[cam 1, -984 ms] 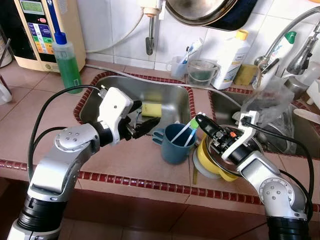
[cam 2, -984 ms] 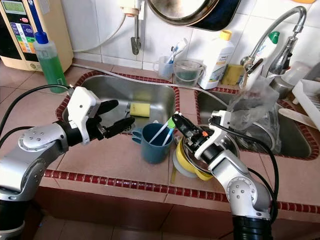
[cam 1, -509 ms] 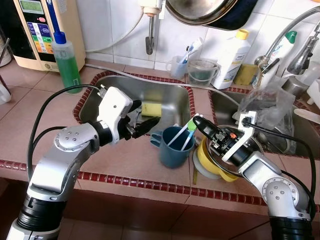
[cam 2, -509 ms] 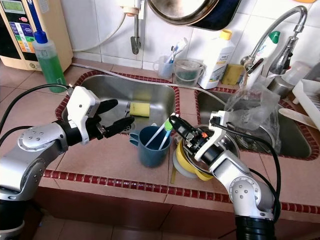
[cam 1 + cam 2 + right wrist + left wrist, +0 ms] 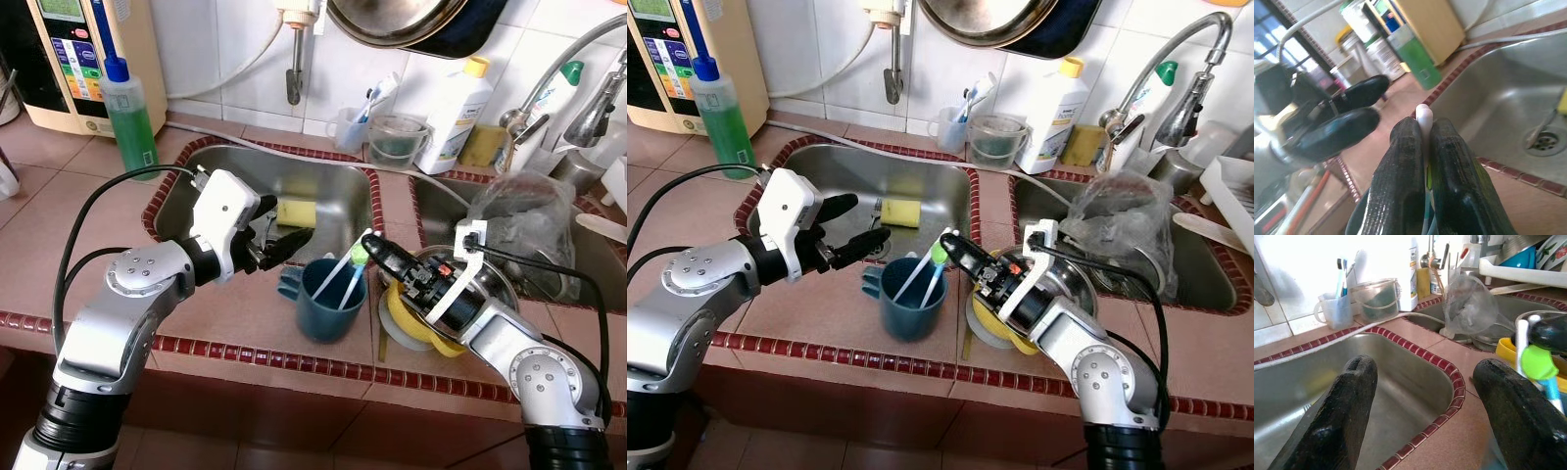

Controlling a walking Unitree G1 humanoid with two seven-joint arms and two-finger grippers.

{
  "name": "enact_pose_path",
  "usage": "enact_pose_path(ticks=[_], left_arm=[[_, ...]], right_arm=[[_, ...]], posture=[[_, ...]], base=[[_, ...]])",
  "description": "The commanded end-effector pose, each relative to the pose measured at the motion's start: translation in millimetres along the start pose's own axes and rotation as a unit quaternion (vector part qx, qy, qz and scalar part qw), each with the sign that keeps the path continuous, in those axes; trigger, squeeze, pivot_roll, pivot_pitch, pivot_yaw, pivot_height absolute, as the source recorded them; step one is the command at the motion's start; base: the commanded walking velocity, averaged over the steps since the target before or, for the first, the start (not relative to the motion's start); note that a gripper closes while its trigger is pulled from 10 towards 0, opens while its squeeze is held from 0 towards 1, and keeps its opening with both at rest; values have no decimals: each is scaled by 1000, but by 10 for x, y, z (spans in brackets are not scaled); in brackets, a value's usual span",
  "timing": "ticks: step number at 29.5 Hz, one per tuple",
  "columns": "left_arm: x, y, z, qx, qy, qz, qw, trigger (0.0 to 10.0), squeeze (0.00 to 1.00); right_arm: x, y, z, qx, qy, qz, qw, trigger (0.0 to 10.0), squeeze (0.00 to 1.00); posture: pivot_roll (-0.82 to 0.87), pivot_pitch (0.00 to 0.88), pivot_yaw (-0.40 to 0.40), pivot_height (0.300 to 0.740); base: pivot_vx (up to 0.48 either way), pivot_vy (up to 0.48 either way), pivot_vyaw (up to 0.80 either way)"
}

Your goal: Kitchen organization

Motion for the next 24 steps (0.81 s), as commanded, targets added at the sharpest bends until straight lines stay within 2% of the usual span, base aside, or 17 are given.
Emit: enact_pose_path(ticks=[1,7,24], left_arm=[[46,26,3,-1,9,-6,1000,10000,0],[47,33,4,0,9,-7,1000,10000,0],[26,50,-12,-7,4,-7,1000,10000,0]], right_arm=[[3,-22,49,11,-9,10,1000,10000,0],[11,-25,30,6,-15,11,1000,10000,0],[246,-23,108,37,-18,-41,998,10000,0]], posture=[[16,14,-123,740],[15,13,-125,740],[11,9,-121,740]], base=[[0,0,0],[0,0,0],[0,0,0]])
Point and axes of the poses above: a point about 5 cm out from each wrist's last joint towards the gripper, its own y axis pointing out of the wrist towards the gripper, its own x axis along the axis of the wrist's last joint, z = x × y, the point moved 3 cm from there along y, pointing out of the wrist towards the gripper, and after that the axes turned 3 degrees about y, right-handed, at the moved point
